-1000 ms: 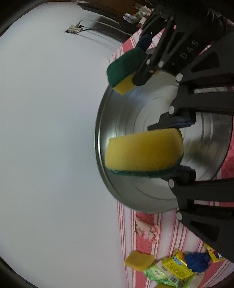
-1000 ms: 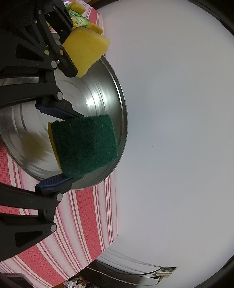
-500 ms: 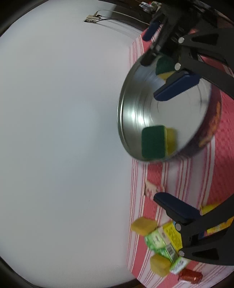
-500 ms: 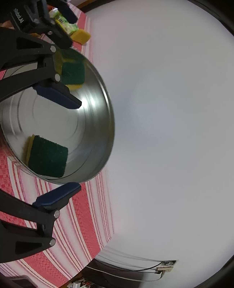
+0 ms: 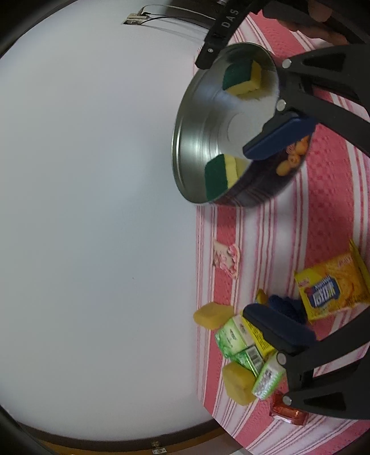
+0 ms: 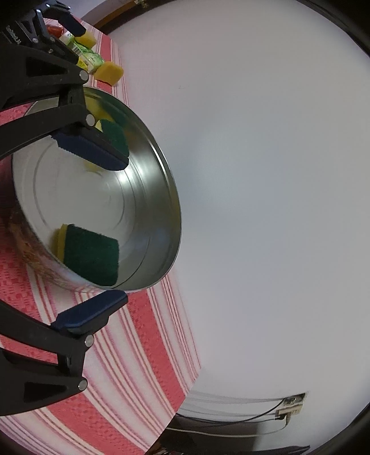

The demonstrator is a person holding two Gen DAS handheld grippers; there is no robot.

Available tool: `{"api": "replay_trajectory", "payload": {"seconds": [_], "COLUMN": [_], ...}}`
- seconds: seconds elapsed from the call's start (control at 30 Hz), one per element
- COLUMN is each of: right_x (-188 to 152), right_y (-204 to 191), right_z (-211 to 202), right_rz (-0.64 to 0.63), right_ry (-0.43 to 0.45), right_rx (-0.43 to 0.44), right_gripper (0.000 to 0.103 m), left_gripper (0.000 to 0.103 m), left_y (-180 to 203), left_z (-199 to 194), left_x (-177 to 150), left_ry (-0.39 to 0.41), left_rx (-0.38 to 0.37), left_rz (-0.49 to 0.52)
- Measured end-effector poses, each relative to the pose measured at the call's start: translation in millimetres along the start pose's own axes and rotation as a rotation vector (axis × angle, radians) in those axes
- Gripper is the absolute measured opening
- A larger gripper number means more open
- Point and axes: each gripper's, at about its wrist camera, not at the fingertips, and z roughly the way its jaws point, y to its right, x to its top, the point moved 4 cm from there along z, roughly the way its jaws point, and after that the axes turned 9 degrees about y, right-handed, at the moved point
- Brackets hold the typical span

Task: Organize objects
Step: 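Drop both sponges into the cookie tin and open both tools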

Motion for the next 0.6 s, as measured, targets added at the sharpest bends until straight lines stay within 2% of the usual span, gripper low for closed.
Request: {"api": "replay_trajectory", "payload": {"seconds": [0.13,0.4,0.6], "right_x": [-2.5,-17.1,-27.0], "right_y": [-9.5,-35.3,-55.0], "right_z": [-12.6,-29.8,-39.6], "right_rz": [0.012,-0.063,-0.102], "right_ry": [0.023,0.035,0.015], "right_rx": [-0.006,0.005,0.032], "right_gripper": [0.088,0.088,0.088], "left_gripper": [0.103,0.103,0.103], "left_y": [-8.7,-30.5,-48.9], "left_z": [-3.6,-13.4,-20.6], "left_x": [-5.6,-9.8,-13.2], "left_ry": [-0.008,-0.013,-0.028], "left_rx": [0.010,0.030,0.041], "left_rz": [0.009,-0.020,-0.039]}}
